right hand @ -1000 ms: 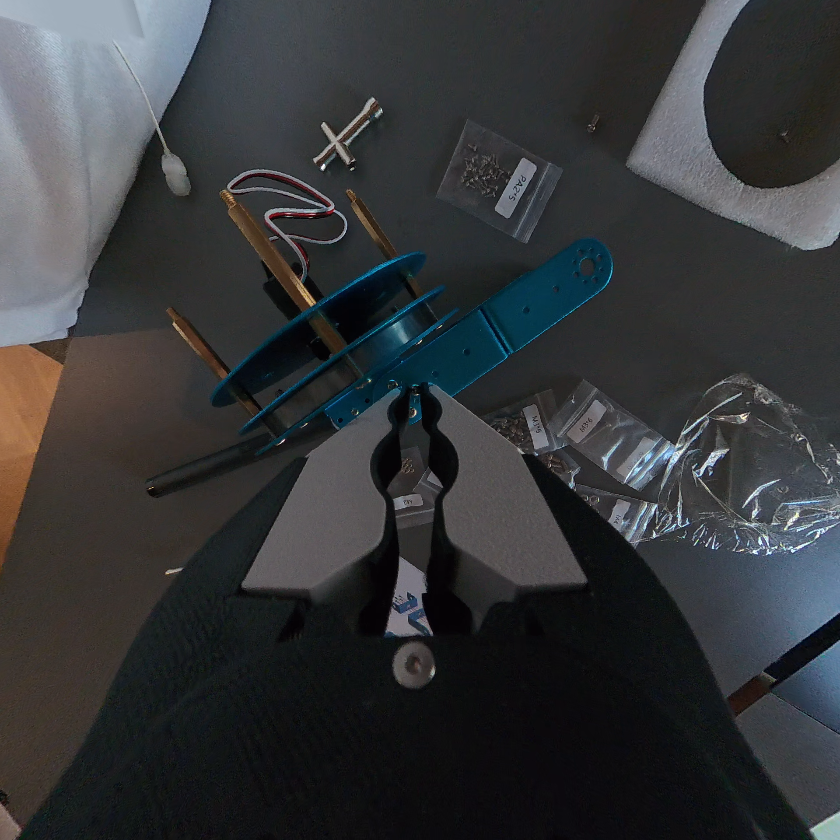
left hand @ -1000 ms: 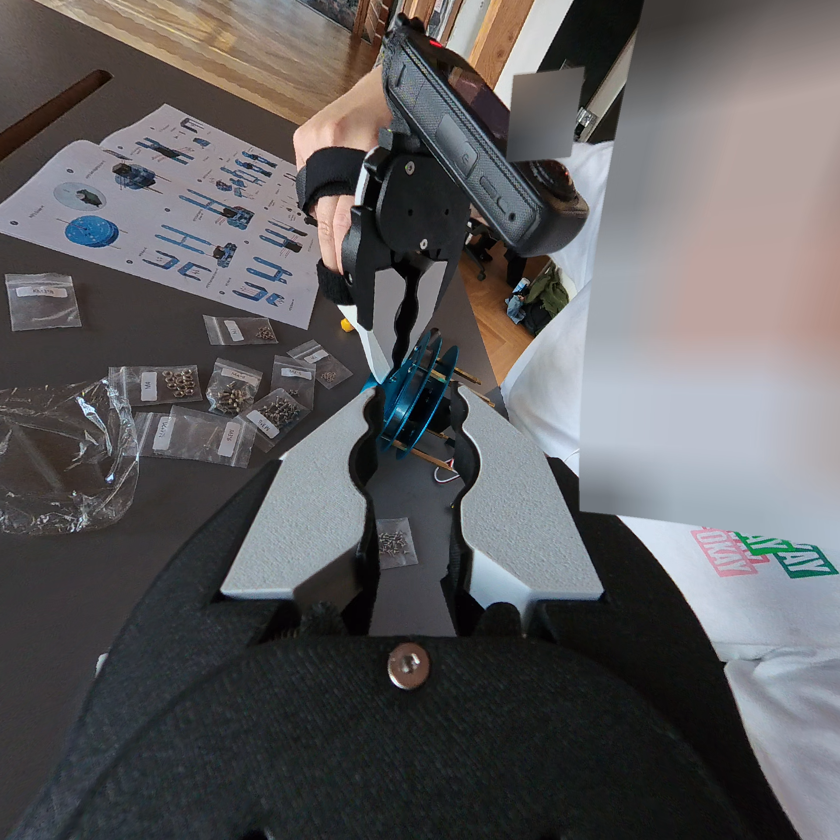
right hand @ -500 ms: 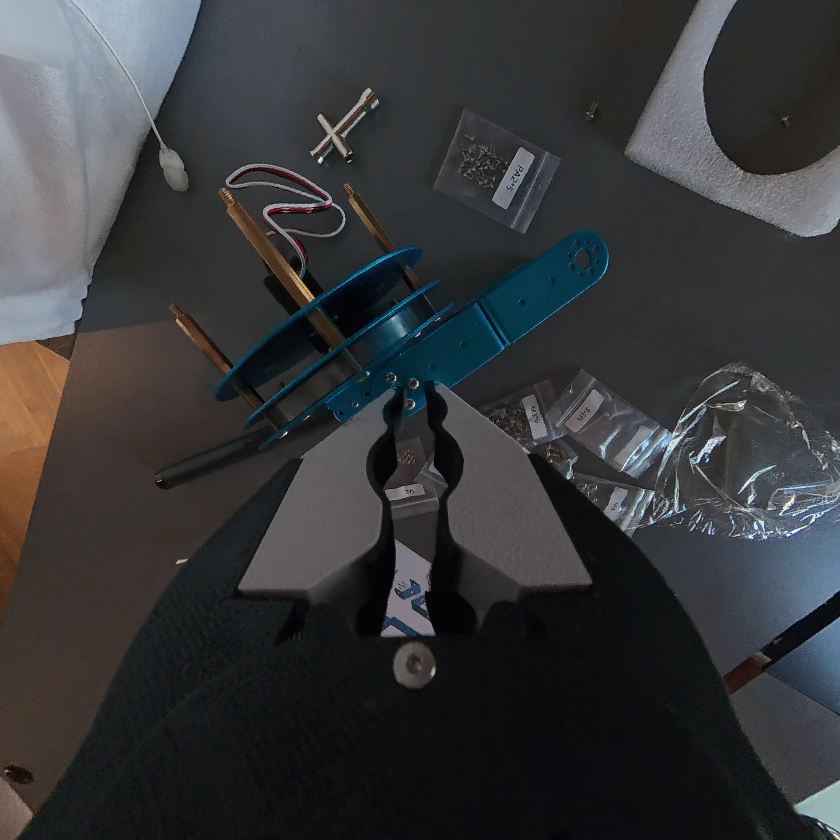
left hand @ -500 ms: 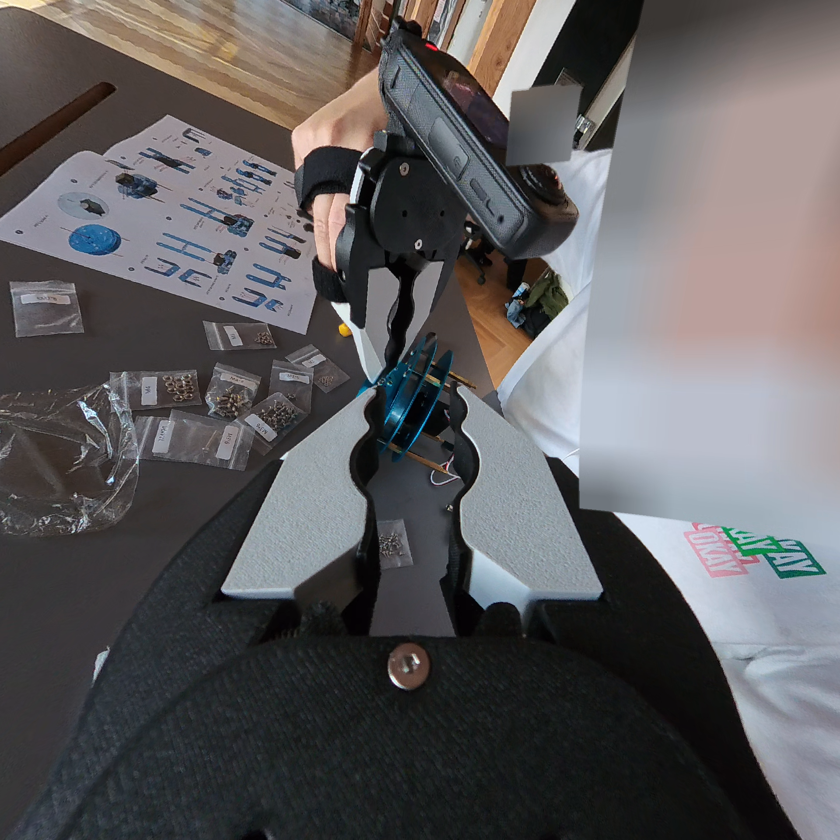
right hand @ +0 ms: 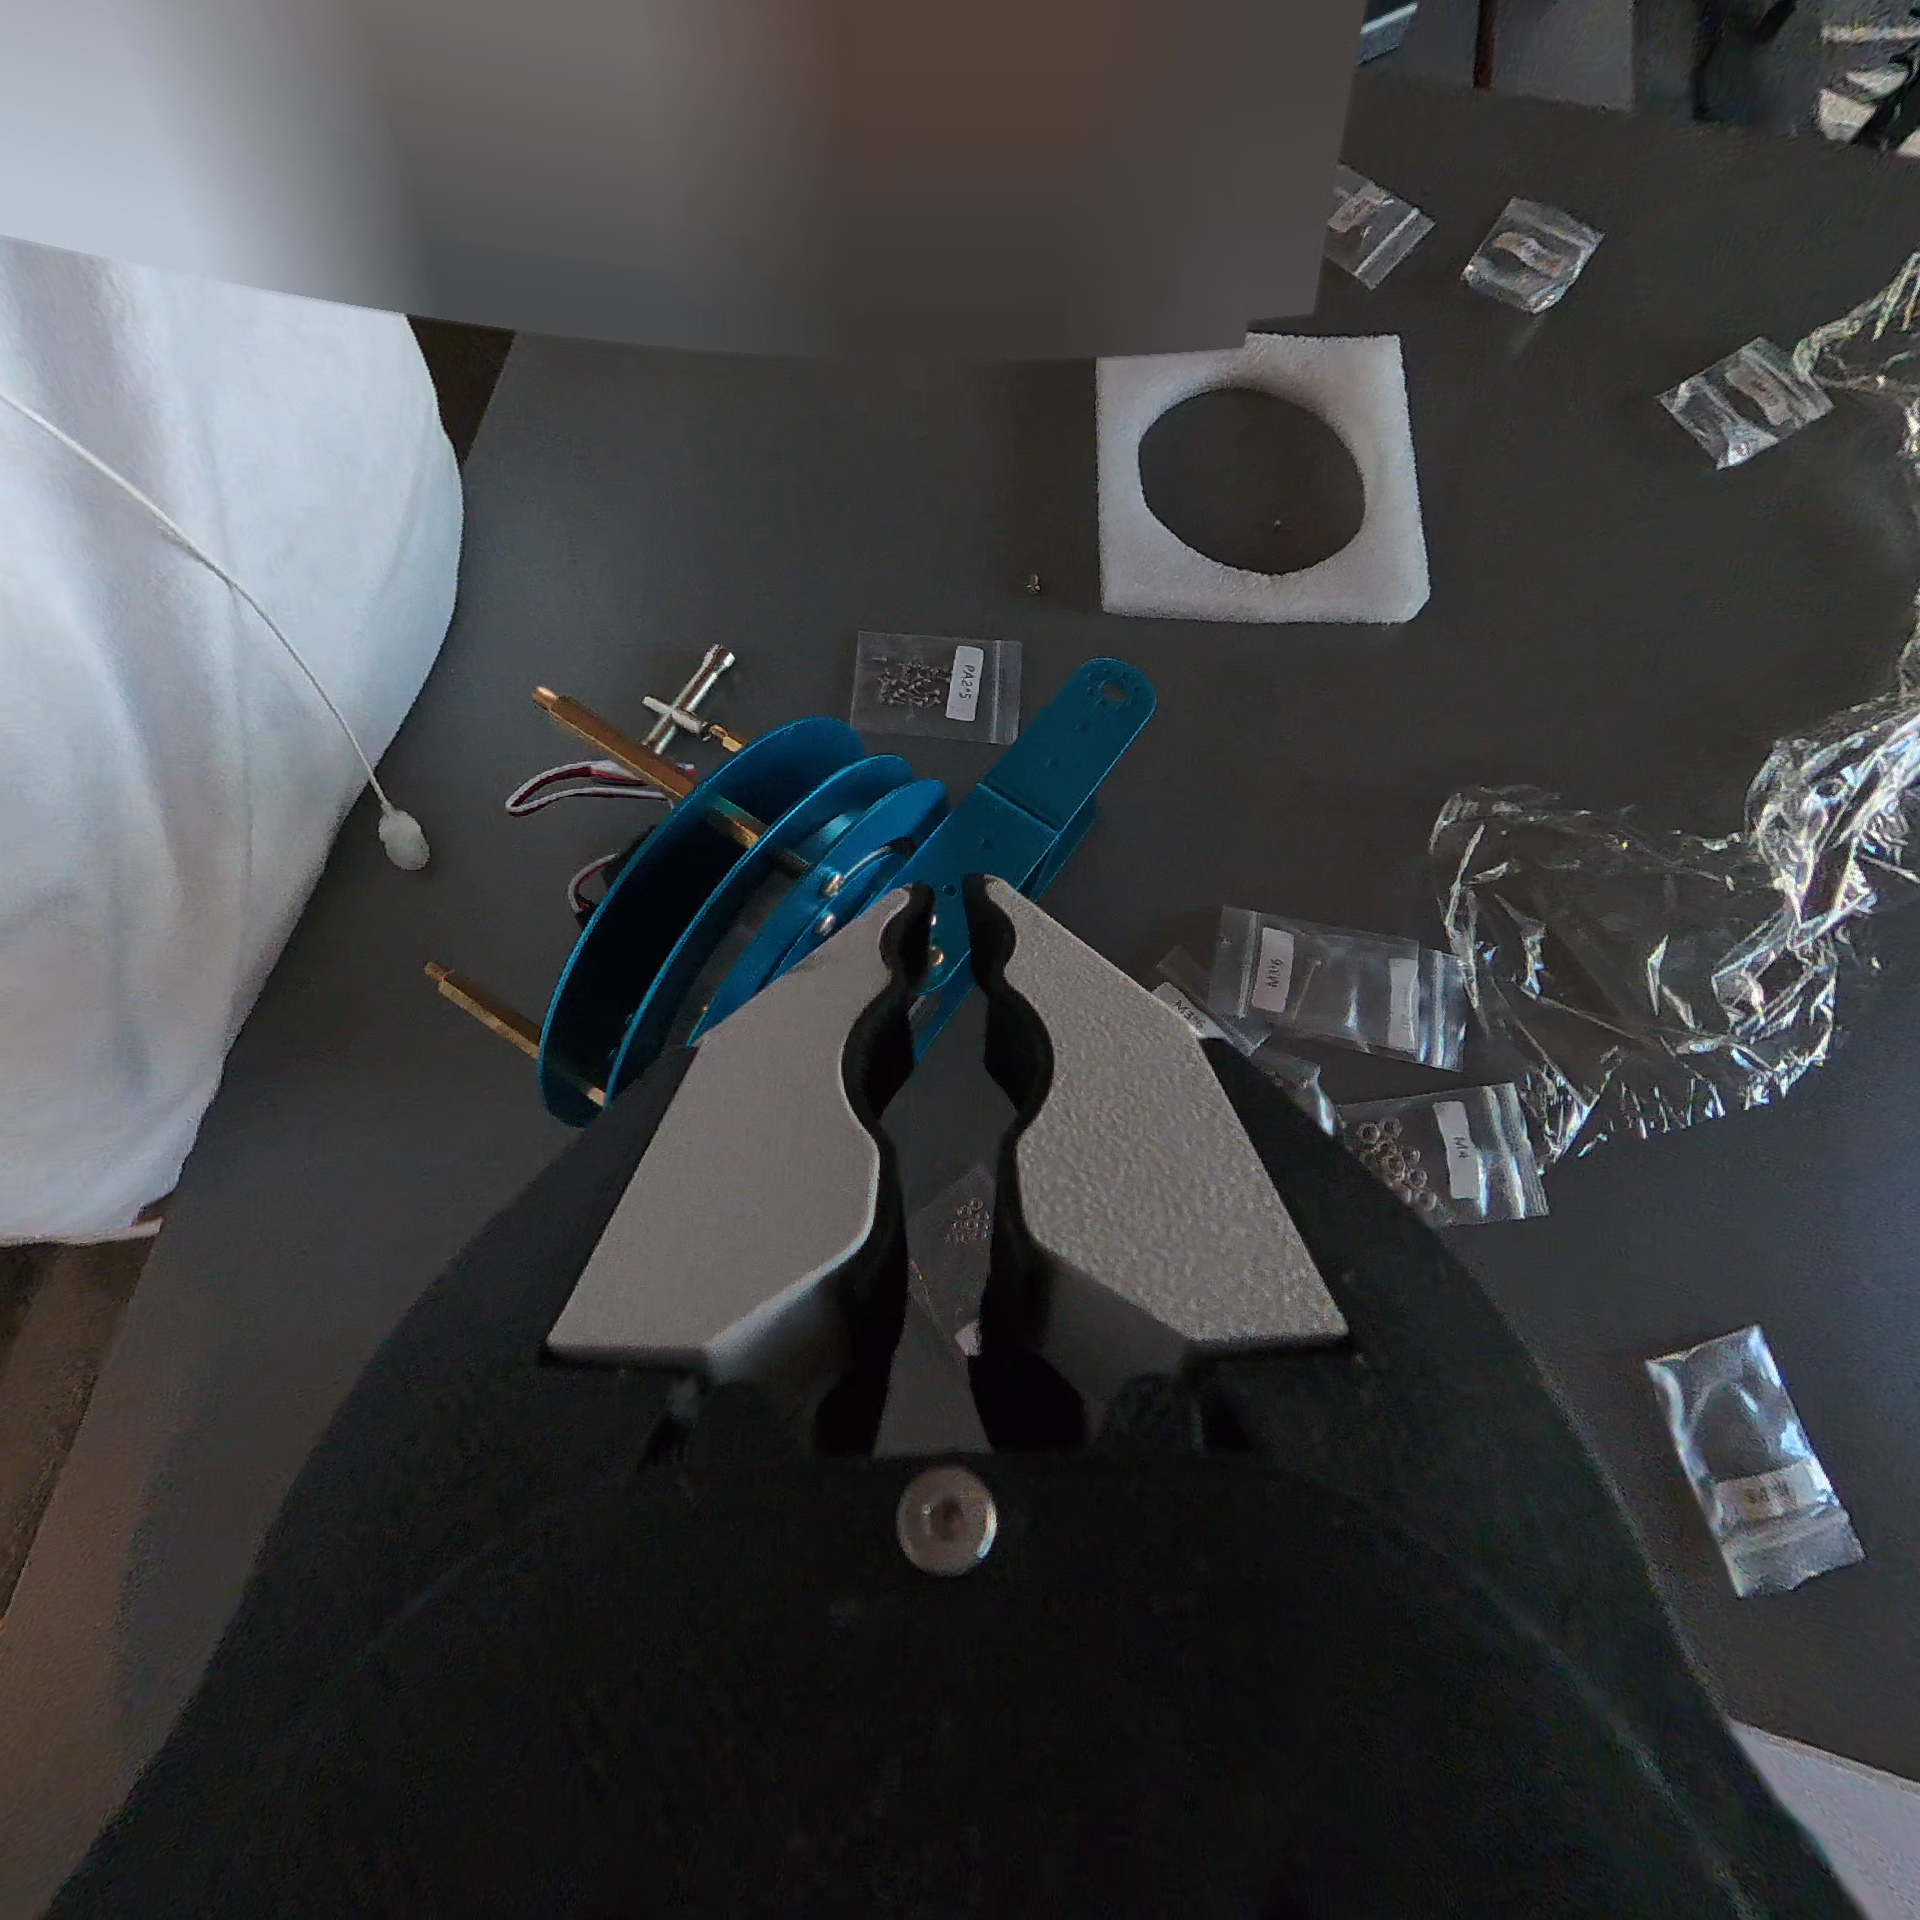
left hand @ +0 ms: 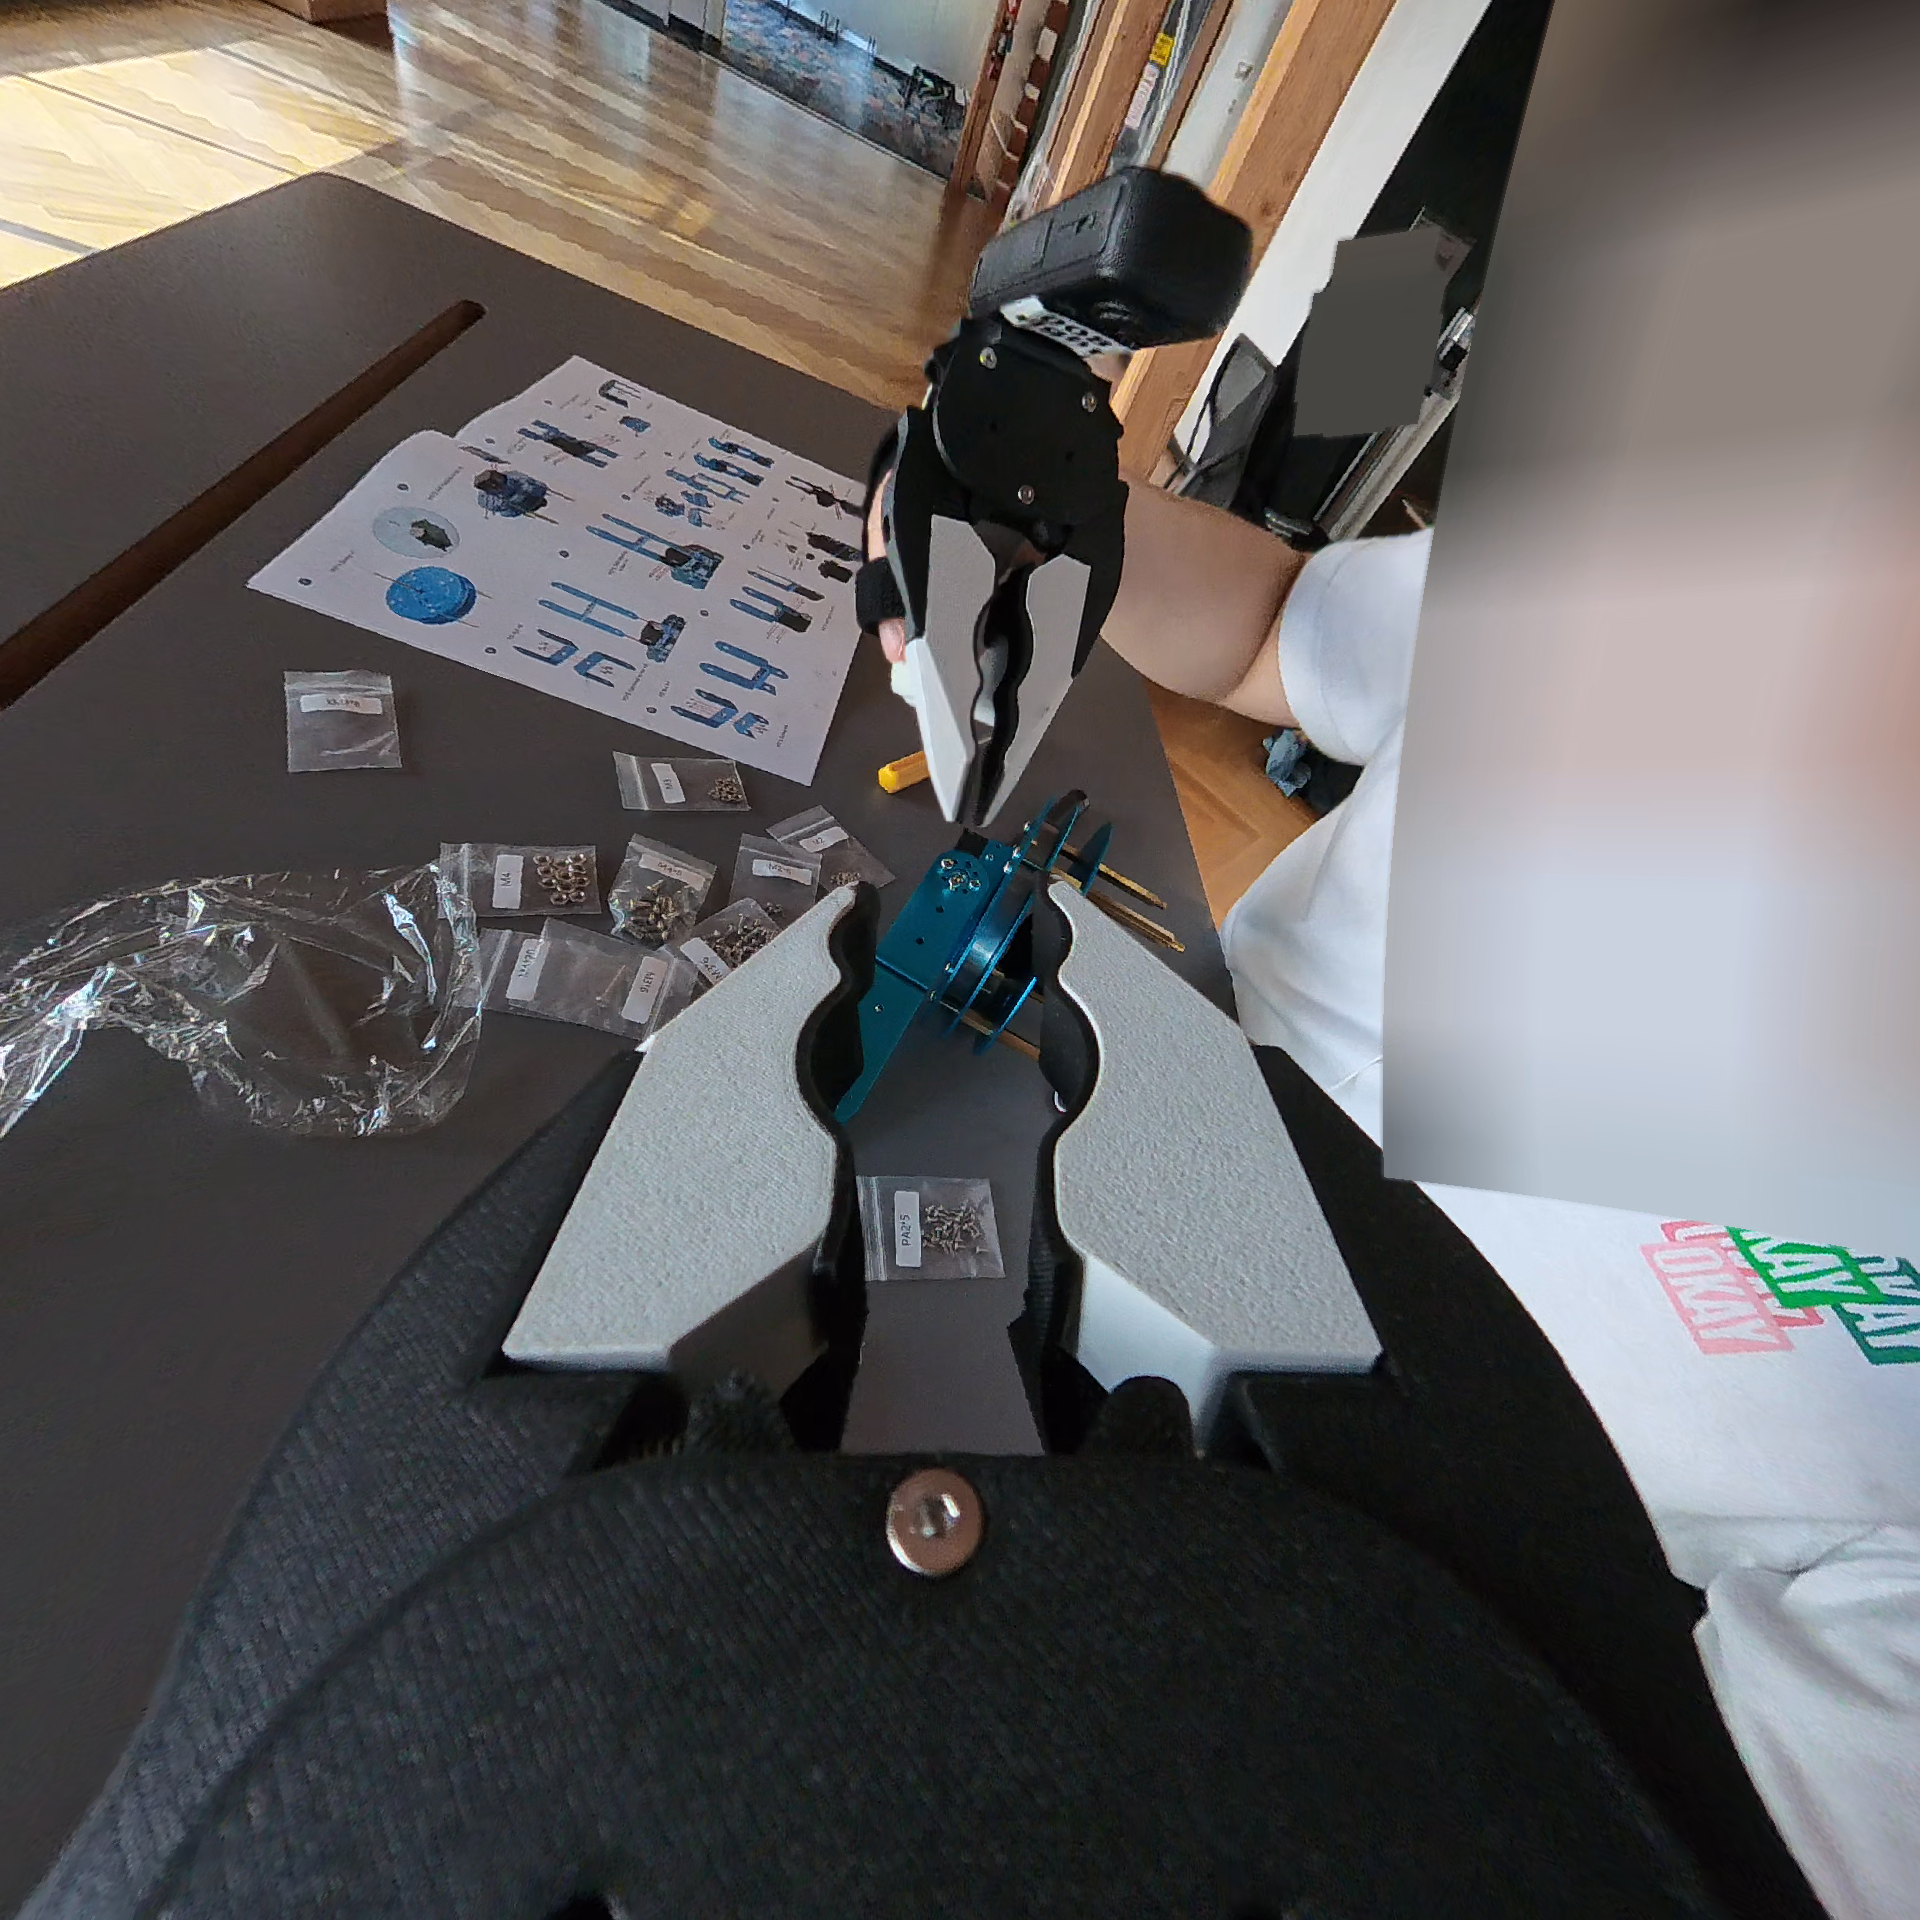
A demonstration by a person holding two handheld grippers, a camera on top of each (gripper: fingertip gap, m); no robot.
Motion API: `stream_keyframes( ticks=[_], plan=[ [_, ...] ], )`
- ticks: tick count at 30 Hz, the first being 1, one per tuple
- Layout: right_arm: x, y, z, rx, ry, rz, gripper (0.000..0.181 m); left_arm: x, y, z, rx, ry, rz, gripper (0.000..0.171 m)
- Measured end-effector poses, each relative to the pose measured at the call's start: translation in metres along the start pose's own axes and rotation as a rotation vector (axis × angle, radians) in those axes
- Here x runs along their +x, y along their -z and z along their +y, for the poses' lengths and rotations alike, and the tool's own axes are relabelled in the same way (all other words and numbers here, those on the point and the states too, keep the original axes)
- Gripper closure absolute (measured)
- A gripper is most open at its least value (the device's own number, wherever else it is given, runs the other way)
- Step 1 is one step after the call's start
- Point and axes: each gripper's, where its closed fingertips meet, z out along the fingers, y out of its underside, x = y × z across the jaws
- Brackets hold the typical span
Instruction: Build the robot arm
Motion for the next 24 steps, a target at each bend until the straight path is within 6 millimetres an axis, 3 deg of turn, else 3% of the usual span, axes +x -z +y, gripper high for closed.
stream_keyframes(
  ticks=[3, 7, 9, 12, 15, 18, 21, 24],
  plan=[
    [0.006, 0.007, 0.009, 0.052, -0.046, 0.110, 0.172, 0.000, -0.002, 0.000, 0.003, 0.003, 0.001, 0.143],
    [0.013, 0.048, 0.025, 0.179, -0.200, 0.321, 0.171, -0.003, -0.007, 0.005, -0.023, 0.006, -0.008, 0.143],
    [0.008, 0.066, 0.055, 0.141, -0.333, 0.411, 0.167, -0.003, -0.009, 0.005, -0.027, 0.004, -0.009, 0.143],
    [-0.018, 0.079, 0.111, -0.033, -0.452, 0.535, 0.155, -0.003, -0.010, 0.004, -0.027, 0.002, -0.011, 0.143],
    [-0.041, 0.088, 0.152, -0.102, -0.541, 0.652, 0.157, -0.005, -0.013, 0.005, -0.041, -0.002, -0.029, 0.143],
    [-0.055, 0.080, 0.174, -0.184, -0.658, 0.646, 0.156, -0.004, -0.016, 0.005, -0.048, -0.003, -0.027, 0.143],
    [-0.049, 0.074, 0.179, -0.334, -0.594, 0.692, 0.156, -0.001, -0.019, 0.005, -0.048, -0.002, -0.015, 0.143],
    [-0.045, 0.059, 0.186, -0.402, -0.687, 0.618, 0.152, 0.002, -0.021, 0.005, -0.052, -0.005, 0.002, 0.143]
  ],
)
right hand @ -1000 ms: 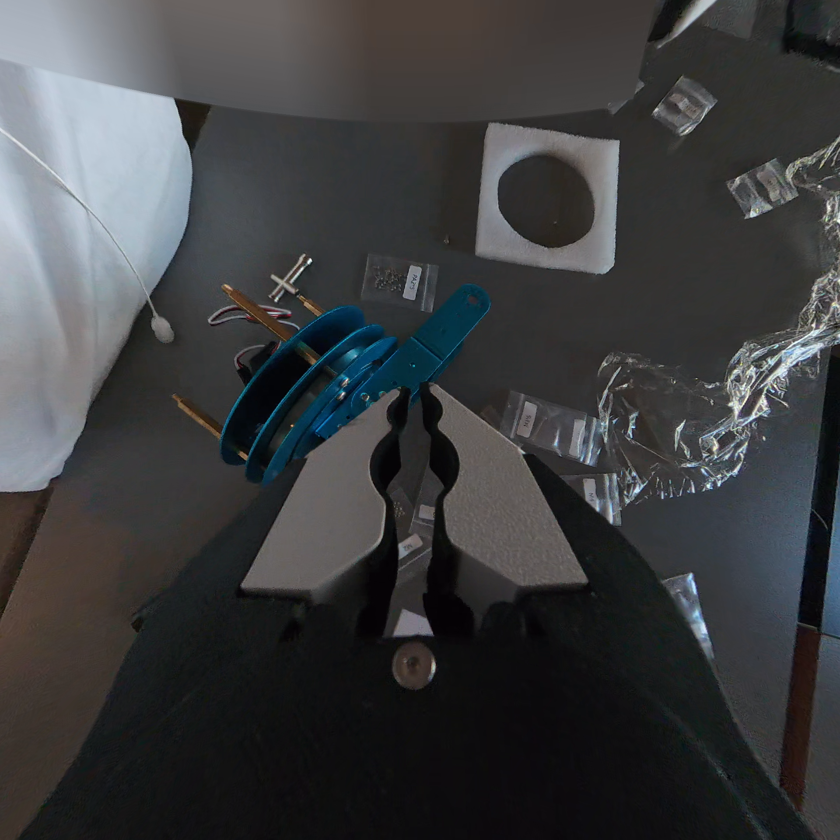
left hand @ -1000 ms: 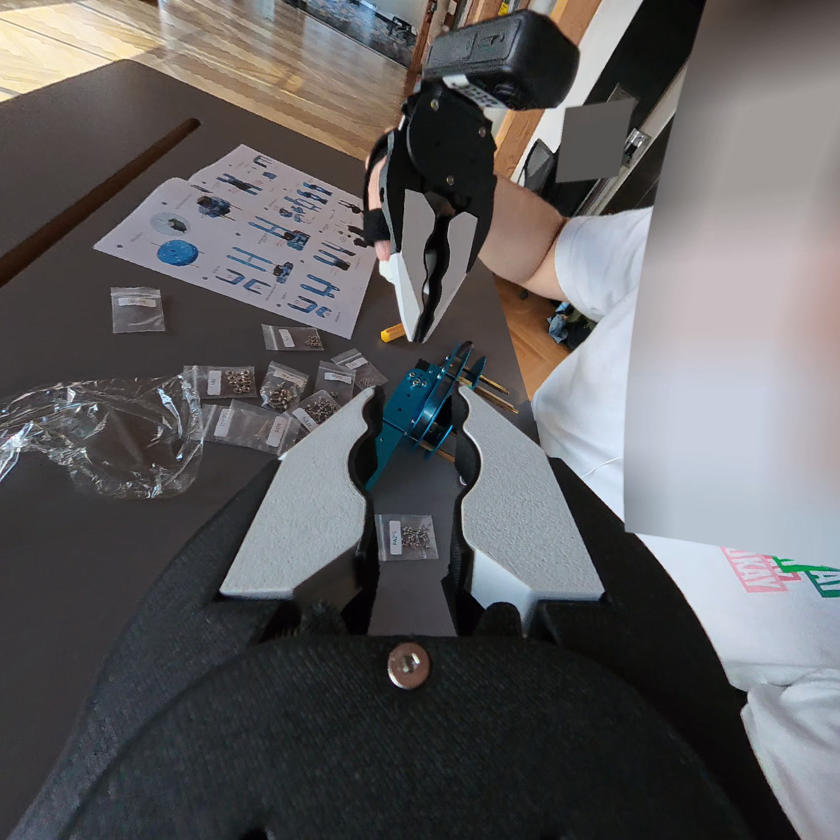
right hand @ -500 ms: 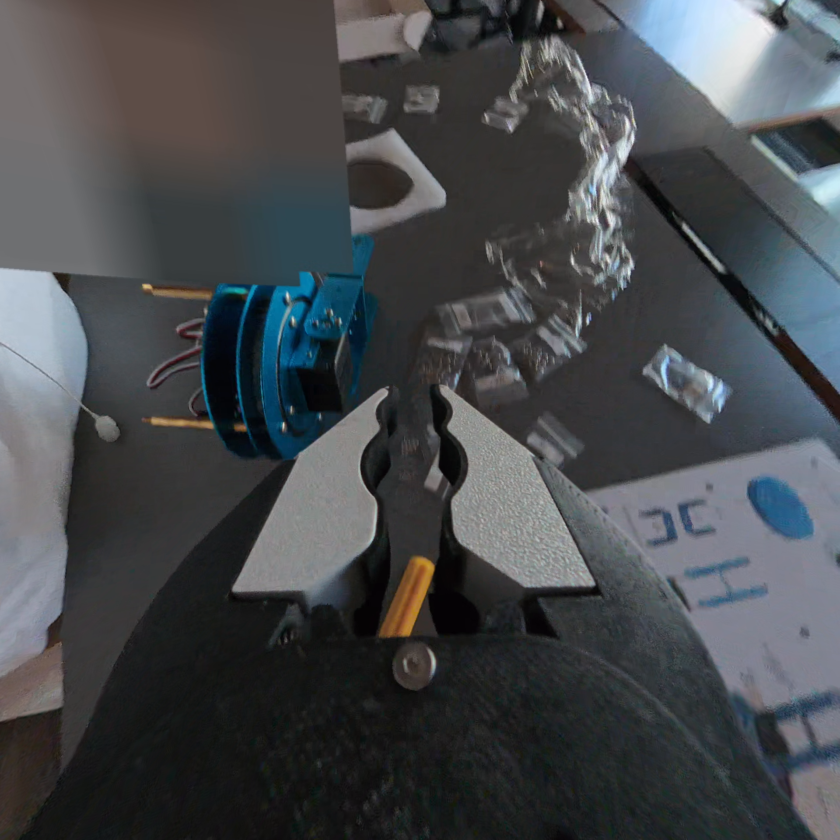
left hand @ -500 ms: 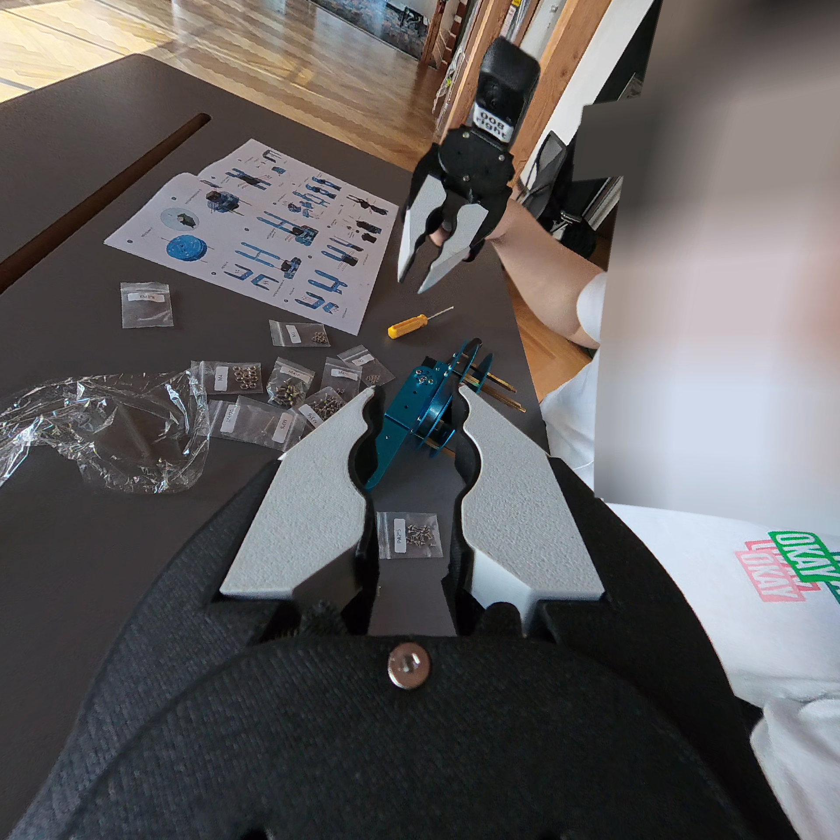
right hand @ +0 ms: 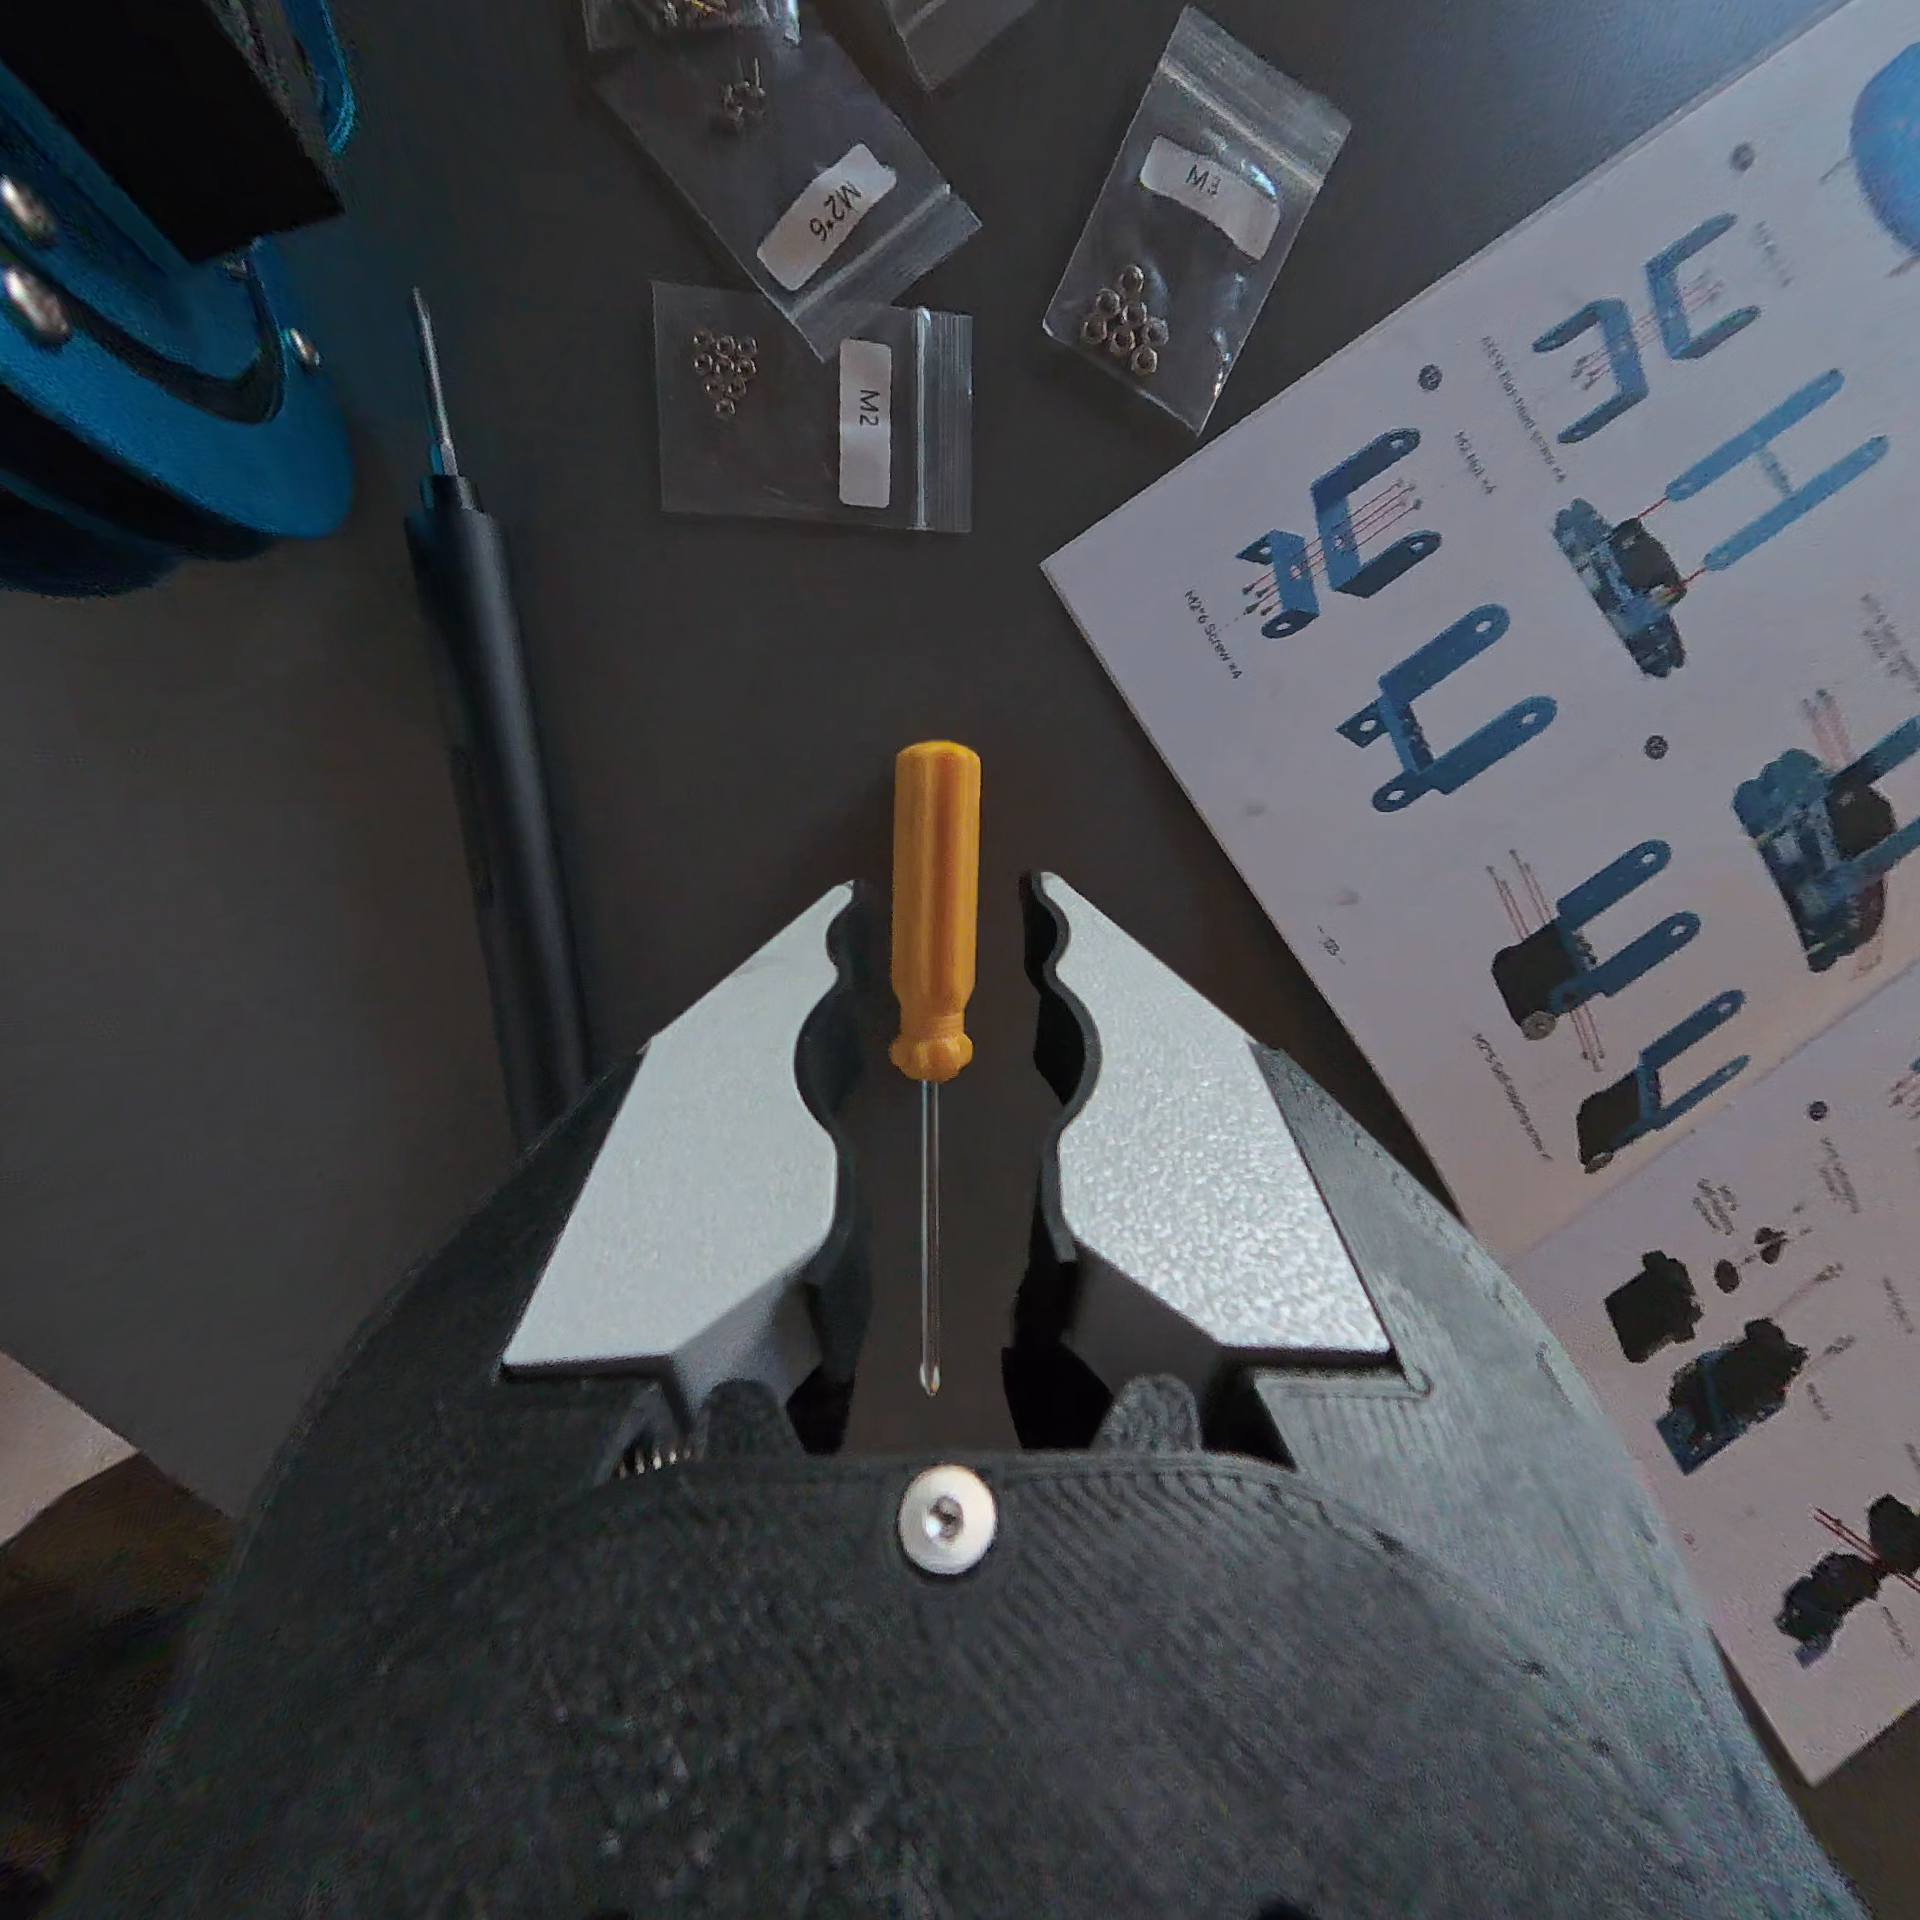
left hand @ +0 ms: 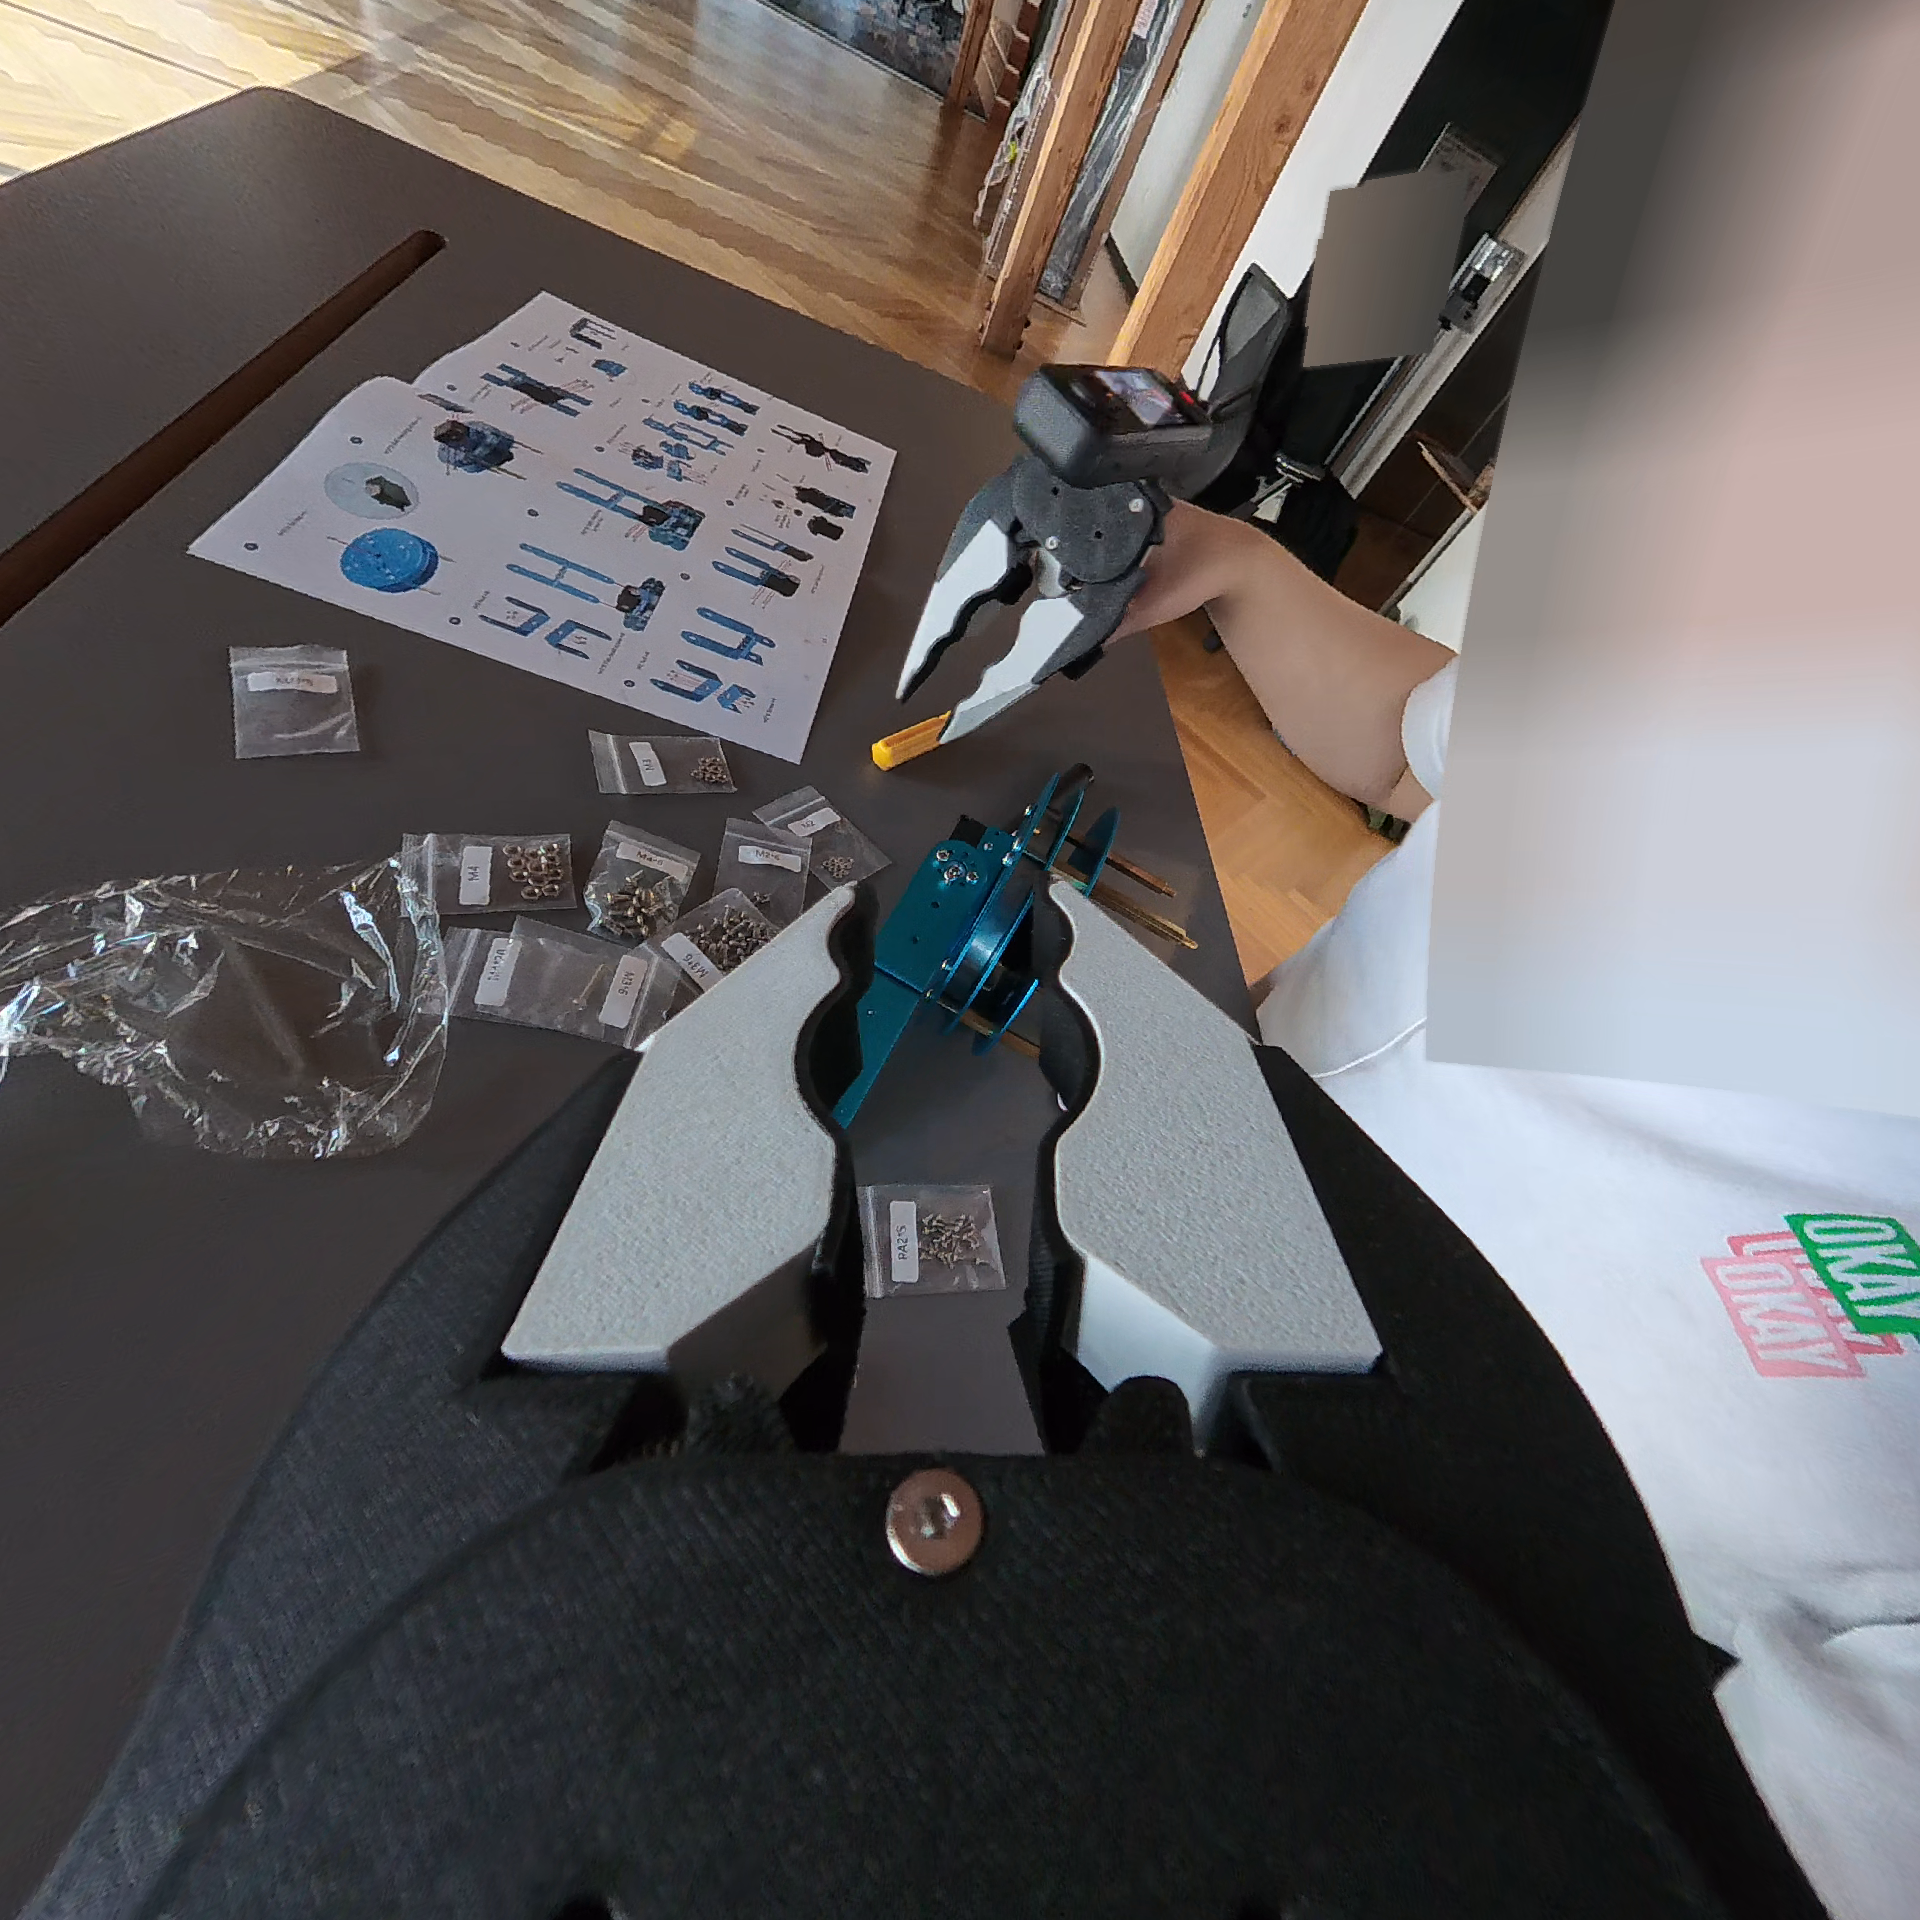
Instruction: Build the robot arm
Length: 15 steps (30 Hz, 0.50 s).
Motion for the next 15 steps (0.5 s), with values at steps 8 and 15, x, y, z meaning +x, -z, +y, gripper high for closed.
stream_keyframes(
  ticks=[8, 15],
  plan=[
    [-0.007, -0.015, -0.002, -0.114, -0.065, -0.023, 0.156, 0.006, 0.007, -0.005, 0.023, -0.009, 0.021, 0.143],
    [-0.010, -0.021, 0.001, -0.129, -0.098, 0.089, 0.163, 0.006, 0.018, -0.018, 0.070, -0.039, 0.039, 0.143]
  ],
)
